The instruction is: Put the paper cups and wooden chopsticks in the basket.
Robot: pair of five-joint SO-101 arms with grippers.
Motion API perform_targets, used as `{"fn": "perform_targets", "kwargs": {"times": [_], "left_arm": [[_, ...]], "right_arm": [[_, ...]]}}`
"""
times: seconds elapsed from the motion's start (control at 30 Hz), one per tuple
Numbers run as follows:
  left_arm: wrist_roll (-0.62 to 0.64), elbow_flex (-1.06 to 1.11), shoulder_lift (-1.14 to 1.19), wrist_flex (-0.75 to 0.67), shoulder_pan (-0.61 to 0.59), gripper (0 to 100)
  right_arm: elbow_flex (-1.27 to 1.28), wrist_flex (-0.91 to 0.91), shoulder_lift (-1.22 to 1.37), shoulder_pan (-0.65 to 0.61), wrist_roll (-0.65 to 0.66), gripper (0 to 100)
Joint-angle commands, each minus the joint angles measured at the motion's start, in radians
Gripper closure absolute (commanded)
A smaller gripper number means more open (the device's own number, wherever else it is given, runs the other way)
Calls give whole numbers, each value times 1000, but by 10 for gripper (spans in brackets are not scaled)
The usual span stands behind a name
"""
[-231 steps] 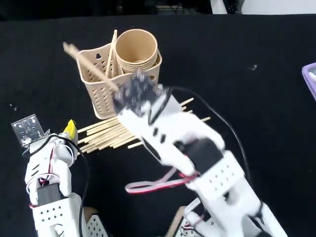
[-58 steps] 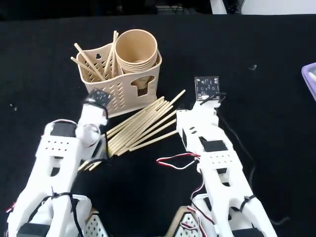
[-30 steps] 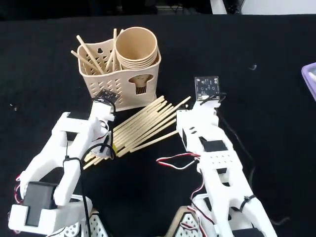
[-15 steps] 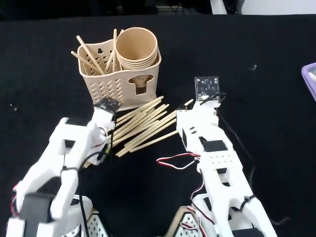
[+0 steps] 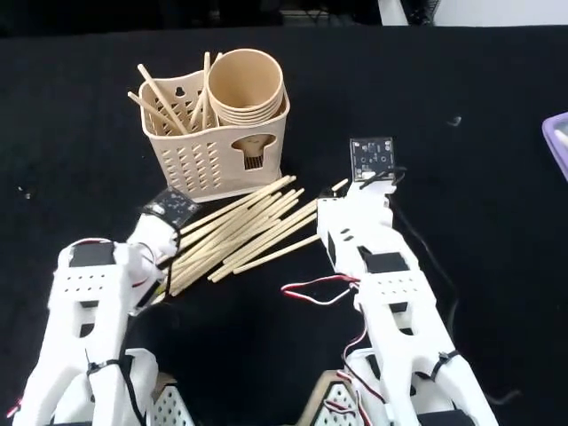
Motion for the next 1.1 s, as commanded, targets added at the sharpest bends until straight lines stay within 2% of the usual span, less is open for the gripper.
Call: {"fn": "perform_targets", "kwargs": {"times": [0.0,0.13,0.33,0.5,0.67,0.83,1.07], "left_arm": [[-37,-8,-14,12,-38,866],[-32,-4,-9,14,-31,740],[46,-93,-20,49,8,744],[206,-137,-9,83,209,742],[336,-85,-8,-74,332,727],[345,-12,-6,-189,308,716],[342,8,-6,-238,246,716]], "right_arm": [[-4,-23,-35,23,2,897],[-4,-23,-35,23,2,897],[-4,-23,-35,21,2,897],[-4,-23,-35,21,2,897],[7,-34,-35,21,2,897],[28,-78,-35,21,2,897],[30,-78,-35,21,2,897]]}}
